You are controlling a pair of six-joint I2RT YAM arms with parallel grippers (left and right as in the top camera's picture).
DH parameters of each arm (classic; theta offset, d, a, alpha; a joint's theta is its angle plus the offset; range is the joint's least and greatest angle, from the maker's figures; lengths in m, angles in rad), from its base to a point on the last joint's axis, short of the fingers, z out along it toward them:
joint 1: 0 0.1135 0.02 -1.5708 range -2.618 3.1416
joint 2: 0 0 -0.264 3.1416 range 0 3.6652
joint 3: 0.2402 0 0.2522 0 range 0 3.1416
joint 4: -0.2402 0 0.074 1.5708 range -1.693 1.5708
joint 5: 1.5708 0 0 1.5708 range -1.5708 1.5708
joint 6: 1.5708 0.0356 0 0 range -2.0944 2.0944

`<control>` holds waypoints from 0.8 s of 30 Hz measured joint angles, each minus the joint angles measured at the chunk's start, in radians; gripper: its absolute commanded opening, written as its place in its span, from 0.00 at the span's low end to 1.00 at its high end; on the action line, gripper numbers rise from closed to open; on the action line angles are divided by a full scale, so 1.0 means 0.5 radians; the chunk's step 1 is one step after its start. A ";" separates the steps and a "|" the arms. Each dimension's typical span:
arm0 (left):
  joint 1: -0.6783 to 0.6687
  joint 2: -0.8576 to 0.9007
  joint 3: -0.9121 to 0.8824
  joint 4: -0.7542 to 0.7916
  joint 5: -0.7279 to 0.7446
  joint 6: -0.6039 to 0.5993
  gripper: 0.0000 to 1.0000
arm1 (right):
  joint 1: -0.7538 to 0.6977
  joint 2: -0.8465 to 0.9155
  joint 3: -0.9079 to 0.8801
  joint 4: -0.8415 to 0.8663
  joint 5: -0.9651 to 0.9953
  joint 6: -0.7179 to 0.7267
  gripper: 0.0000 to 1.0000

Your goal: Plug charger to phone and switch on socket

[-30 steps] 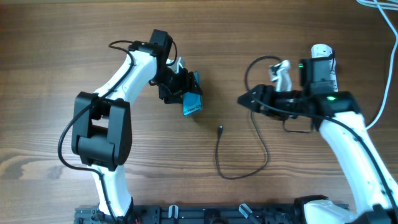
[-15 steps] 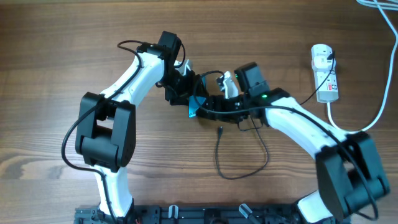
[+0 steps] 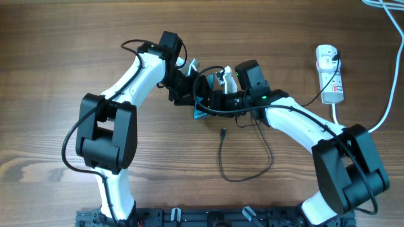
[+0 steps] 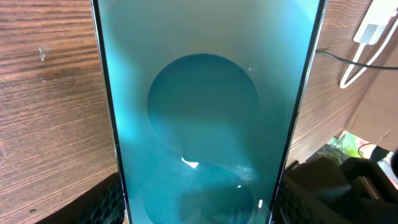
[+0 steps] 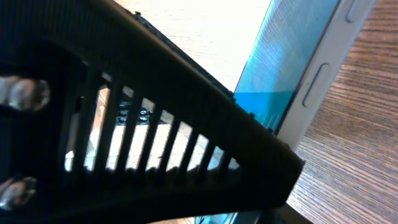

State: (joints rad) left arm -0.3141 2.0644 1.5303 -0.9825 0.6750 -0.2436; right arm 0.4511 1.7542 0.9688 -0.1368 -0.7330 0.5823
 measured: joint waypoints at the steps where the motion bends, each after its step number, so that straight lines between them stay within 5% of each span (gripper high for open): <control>1: 0.001 0.000 0.000 0.000 -0.001 0.000 0.04 | 0.000 0.000 0.000 0.004 0.000 0.002 0.38; 12: 0.004 -0.002 0.000 -0.008 0.008 0.014 0.12 | -0.003 0.002 -0.018 -0.016 0.066 0.140 0.05; 15: 0.006 -0.008 0.000 -0.008 0.000 0.014 0.33 | -0.010 0.008 -0.023 -0.022 0.085 0.184 0.04; 17: 0.006 -0.008 0.000 -0.008 -0.001 0.014 0.63 | -0.010 0.008 -0.023 -0.022 0.085 0.192 0.04; 19: 0.005 -0.008 0.000 -0.008 -0.001 0.014 0.79 | -0.010 0.008 -0.023 -0.021 0.085 0.198 0.04; 20: 0.005 -0.008 0.001 -0.008 -0.002 0.013 0.96 | -0.010 0.008 -0.023 -0.021 0.085 0.198 0.04; 24: 0.004 -0.008 0.001 -0.006 -0.045 0.021 1.00 | -0.008 0.008 -0.022 -0.002 0.069 0.204 0.04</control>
State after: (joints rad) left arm -0.3122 2.0605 1.5307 -0.9855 0.6525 -0.2333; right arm 0.4473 1.7584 0.9577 -0.1379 -0.6987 0.6846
